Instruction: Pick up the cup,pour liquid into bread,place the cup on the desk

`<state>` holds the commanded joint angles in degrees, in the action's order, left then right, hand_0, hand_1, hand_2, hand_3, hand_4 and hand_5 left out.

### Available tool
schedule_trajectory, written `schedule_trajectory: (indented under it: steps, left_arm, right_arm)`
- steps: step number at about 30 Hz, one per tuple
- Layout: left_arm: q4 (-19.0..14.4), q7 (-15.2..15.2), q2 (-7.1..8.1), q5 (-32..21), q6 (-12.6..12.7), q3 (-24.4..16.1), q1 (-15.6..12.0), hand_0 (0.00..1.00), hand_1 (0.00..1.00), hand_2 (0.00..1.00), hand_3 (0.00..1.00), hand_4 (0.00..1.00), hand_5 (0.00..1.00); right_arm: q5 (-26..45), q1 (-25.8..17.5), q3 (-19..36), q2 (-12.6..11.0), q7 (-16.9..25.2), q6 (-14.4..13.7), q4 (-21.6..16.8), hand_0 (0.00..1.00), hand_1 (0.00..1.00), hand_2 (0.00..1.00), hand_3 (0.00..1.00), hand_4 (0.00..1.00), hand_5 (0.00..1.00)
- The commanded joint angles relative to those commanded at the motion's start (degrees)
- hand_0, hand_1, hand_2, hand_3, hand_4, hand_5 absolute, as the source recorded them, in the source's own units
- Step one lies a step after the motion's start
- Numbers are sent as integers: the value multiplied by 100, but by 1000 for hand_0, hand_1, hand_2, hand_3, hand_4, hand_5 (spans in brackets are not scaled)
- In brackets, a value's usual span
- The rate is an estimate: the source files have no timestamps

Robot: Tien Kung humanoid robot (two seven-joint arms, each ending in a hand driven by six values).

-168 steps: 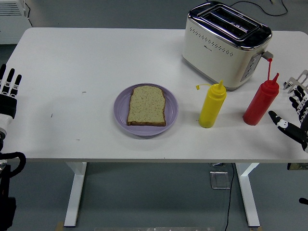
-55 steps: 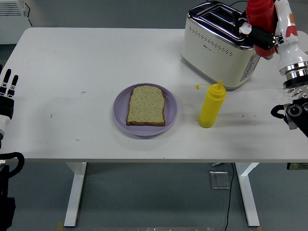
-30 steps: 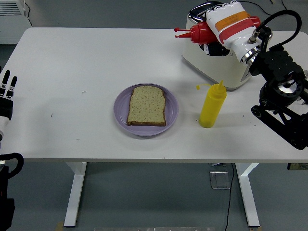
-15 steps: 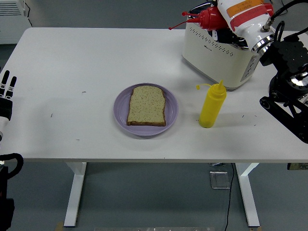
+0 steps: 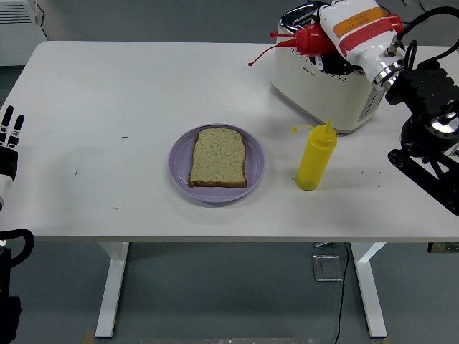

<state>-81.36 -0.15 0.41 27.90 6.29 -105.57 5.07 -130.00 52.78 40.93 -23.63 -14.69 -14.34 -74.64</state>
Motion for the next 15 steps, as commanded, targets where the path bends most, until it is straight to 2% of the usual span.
schedule_trajectory:
  steps: [5,8,10,15]
  left_arm:
    - [3,0,0,1,-1,13,0,785,733,734,689,515,998]
    - [6,1,-7,1,-6,33,12,784,733,733,689,514,998]
    - [5,1,-10,1,-8,36,13,784,733,733,689,514,998]
    - [2,0,-3,1,-1,16,-13,785,734,734,689,515,998]
  right_arm:
    - [0,5,-145,49,-16,28,62,39,50,182,306,669,311]
    - [0,57,-806,131,-6,87,149,39,51,184,307,662,304]
    - [0,44,-1047,158,-10,100,168,39,51,184,307,662,304]
    - [0,9,-767,110,-24,63,139,39,52,184,308,659,300]
